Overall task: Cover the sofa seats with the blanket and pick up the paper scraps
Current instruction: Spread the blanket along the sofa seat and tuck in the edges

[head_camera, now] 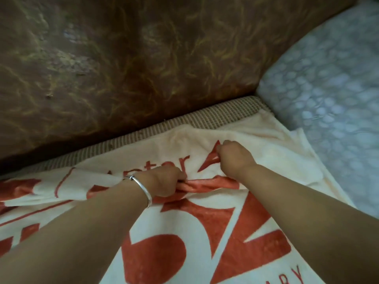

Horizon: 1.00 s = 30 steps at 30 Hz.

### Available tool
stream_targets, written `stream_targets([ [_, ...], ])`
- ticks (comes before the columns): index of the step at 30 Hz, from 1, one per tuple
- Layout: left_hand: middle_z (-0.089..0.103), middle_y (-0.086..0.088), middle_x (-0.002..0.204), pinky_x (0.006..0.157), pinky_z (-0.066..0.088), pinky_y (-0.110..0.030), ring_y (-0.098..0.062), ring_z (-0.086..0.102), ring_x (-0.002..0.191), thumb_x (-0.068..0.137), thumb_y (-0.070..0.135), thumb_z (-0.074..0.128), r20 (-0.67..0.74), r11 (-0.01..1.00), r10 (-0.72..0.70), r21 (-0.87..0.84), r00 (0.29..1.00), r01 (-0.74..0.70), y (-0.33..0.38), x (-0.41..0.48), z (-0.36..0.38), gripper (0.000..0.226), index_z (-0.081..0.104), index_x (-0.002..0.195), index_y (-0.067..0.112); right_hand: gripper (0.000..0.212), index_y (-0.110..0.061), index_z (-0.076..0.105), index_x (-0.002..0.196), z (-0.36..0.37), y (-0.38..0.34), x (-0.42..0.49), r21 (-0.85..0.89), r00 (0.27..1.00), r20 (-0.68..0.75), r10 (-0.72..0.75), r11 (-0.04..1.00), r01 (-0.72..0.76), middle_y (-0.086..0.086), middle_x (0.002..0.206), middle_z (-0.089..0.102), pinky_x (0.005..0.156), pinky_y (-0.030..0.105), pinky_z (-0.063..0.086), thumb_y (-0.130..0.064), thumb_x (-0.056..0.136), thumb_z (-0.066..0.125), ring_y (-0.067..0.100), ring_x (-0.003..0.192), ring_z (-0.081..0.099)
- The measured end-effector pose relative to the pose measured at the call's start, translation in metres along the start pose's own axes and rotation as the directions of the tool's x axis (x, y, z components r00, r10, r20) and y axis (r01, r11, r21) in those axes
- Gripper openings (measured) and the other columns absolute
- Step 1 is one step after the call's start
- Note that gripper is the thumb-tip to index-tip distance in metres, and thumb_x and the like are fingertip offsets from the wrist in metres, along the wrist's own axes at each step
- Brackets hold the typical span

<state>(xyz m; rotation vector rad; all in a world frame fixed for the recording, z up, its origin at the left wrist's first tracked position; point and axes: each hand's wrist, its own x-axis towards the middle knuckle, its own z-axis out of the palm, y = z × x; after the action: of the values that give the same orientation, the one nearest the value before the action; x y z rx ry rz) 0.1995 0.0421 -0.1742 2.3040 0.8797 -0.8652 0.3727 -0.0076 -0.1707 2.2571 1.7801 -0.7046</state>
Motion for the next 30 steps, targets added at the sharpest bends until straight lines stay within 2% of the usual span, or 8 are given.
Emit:
stream_targets([
  [3,0.062,-0.003,0.117,0.093,0.046,-0.029,-0.021,0.057,0.107,0.089,0.019,0.053,-0.045,1.0,0.026,-0.003,0.999,-0.026,0.008,0.008,-0.004,0.027,0.06,0.115,0.022,0.034,-0.004,0.053,0.122,-0.005,0.02,-0.007,-0.007,0.989,-0.036,0.144,0.989,-0.145,0.014,0.122,0.051,0.087,0.035,0.046,-0.001,0.09,0.045,0.03,0.114,0.051],
  [6,0.056,-0.002,0.103,0.086,0.044,-0.027,-0.02,0.053,0.101,0.085,0.018,0.058,-0.269,0.992,0.075,-0.081,0.96,-0.1,0.018,0.021,-0.008,0.008,0.059,0.093,0.018,0.033,-0.003,0.053,0.121,-0.008,0.032,-0.012,0.002,0.967,-0.046,0.249,0.968,-0.249,0.014,0.122,0.051,0.085,0.034,0.046,0.0,0.089,0.046,0.03,0.114,0.051],
  [10,0.054,-0.004,0.111,0.1,0.039,-0.034,-0.021,0.046,0.109,0.084,0.026,0.06,-0.485,0.985,0.156,0.017,0.861,-0.169,0.042,0.041,-0.026,0.026,0.06,0.107,0.014,0.036,-0.004,0.051,0.125,-0.011,0.05,-0.02,0.0,0.925,-0.087,0.371,0.928,-0.372,0.013,0.126,0.049,0.09,0.035,0.044,-0.003,0.09,0.045,0.03,0.119,0.046],
  [14,0.056,-0.007,0.118,0.101,0.036,-0.031,-0.025,0.047,0.116,0.089,0.009,0.047,-0.607,0.977,0.172,0.008,0.776,-0.211,0.072,0.066,-0.051,0.032,0.06,0.118,0.01,0.038,-0.005,0.047,0.127,-0.015,0.08,-0.026,0.001,0.842,-0.175,0.51,0.856,-0.518,0.014,0.128,0.045,0.091,0.036,0.041,-0.005,0.089,0.047,0.031,0.119,0.042],
  [19,0.054,-0.01,0.121,0.099,0.042,-0.037,-0.03,0.05,0.117,0.091,0.014,0.046,-0.556,0.988,0.119,-0.012,0.823,-0.152,0.114,0.115,-0.071,0.03,0.057,0.119,0.01,0.042,-0.005,0.038,0.133,-0.018,0.123,-0.021,0.183,0.751,-0.087,0.655,0.751,-0.634,0.015,0.136,0.039,0.096,0.042,0.041,-0.005,0.092,0.045,0.036,0.125,0.04],
  [23,0.04,-0.018,0.141,0.108,0.034,-0.033,-0.03,0.039,0.131,0.092,0.026,0.053,-0.444,0.988,-0.103,-0.149,0.89,0.04,0.142,0.157,-0.078,0.06,0.029,0.142,0.005,0.044,-0.006,0.038,0.133,-0.01,0.15,-0.017,0.303,0.776,0.071,0.627,0.727,-0.616,0.013,0.137,0.046,0.102,0.041,0.038,-0.019,0.093,0.051,0.033,0.128,0.044],
  [26,0.034,-0.022,0.146,0.108,0.033,-0.034,-0.033,0.036,0.135,0.086,0.031,0.063,-0.367,0.925,-0.298,-0.339,0.881,0.171,0.155,0.174,-0.085,0.082,0.015,0.145,0.001,0.054,-0.008,0.038,0.135,-0.006,0.163,-0.015,0.292,0.792,0.126,0.597,0.741,-0.605,0.011,0.137,0.043,0.104,0.042,0.035,-0.03,0.089,0.058,0.032,0.129,0.04],
  [30,0.055,-0.02,0.13,0.099,0.042,-0.036,-0.034,0.052,0.121,0.091,0.021,0.056,-0.374,0.927,-0.314,-0.32,0.873,0.196,0.159,0.182,-0.09,0.043,0.048,0.128,0.002,0.058,-0.009,0.041,0.135,-0.005,0.177,-0.013,0.336,0.783,0.174,0.597,0.712,-0.617,0.009,0.136,0.043,0.103,0.041,0.038,-0.03,0.086,0.063,0.031,0.127,0.042],
])
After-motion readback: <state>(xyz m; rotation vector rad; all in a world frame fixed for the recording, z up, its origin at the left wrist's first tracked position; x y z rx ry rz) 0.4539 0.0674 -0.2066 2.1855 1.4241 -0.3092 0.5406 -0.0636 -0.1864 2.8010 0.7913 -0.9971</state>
